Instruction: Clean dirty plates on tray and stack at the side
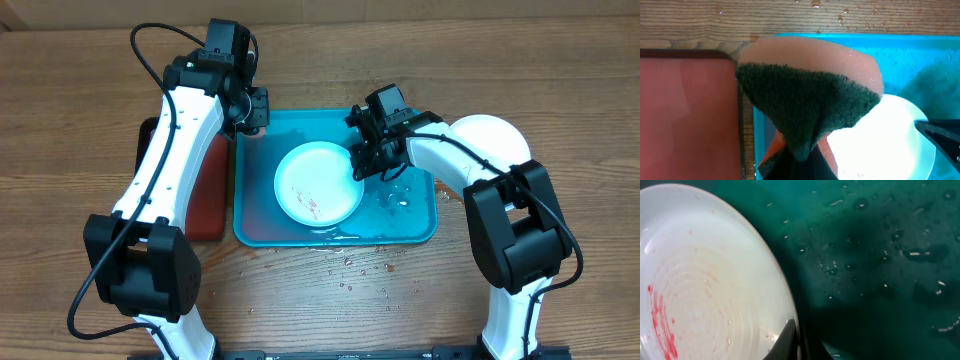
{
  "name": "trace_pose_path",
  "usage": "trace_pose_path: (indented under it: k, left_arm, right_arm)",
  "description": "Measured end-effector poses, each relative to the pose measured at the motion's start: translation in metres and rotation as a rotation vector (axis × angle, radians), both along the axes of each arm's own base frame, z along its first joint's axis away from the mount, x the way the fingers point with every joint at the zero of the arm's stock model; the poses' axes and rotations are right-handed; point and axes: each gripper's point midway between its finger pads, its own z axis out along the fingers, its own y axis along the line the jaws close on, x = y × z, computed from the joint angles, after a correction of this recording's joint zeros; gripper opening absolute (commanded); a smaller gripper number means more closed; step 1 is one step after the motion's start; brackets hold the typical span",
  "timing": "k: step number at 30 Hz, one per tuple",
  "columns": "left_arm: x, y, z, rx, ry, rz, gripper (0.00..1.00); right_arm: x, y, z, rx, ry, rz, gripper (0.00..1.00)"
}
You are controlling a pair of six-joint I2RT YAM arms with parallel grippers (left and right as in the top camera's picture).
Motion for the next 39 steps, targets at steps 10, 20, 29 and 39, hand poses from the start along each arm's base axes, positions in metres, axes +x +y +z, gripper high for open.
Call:
trace_pose_path:
  k: [10,20,29,39]
  left_arm:
    - [0.001,0.000,0.000,-0.002,-0.002,0.003,0.04]
    - [-0.010,-0.012,-0.021,-0.011,0.037,-0.021,0.04]
    - [-0.023,-0.058,-0.058,-0.053,0.038,-0.128,0.04]
    - [-0.037,-0.059,-0.092,-0.047,0.058,-0.158,0.04]
  right_arm:
    - [-0.011,-0.012,0.001,-0.012,0.219,-0.427,0.04]
    - [-0.014,-0.005,-0.001,0.032,0.305,-0.669,0.04]
    - [-0.015,-0.004,-0.002,0.039,0.318,-0.694,0.04]
    - [-0.023,0.011,-0.002,0.026,0.314,-0.665,0.04]
